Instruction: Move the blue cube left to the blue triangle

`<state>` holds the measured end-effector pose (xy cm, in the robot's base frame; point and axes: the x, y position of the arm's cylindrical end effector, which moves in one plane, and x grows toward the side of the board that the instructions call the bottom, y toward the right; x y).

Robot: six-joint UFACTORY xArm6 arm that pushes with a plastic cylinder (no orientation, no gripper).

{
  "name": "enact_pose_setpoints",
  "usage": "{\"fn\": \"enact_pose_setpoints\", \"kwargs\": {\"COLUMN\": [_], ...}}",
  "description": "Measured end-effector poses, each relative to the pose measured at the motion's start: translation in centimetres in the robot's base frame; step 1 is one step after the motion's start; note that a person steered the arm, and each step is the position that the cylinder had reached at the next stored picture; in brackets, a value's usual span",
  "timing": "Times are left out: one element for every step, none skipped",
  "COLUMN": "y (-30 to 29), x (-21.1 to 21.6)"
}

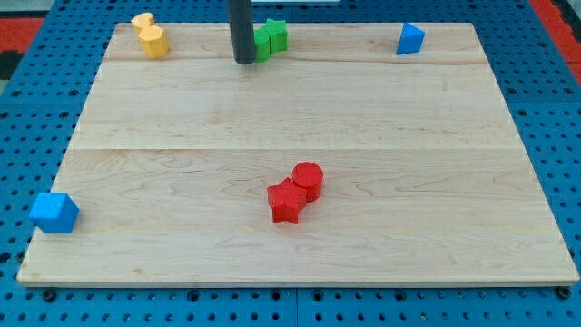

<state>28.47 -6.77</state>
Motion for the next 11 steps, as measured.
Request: {"fn": "enact_pose_setpoints", "kwargs": {"y": [-2.7, -6.8, -11.6, -22.9, -22.3, -16.6, -14.5, -17.1, -20.7, -21.8, -20.1], "x": [8.8, 20.3, 30.8, 32.9, 28.5, 23.3, 18.3, 19.3, 23.8, 19.3, 15.8]}}
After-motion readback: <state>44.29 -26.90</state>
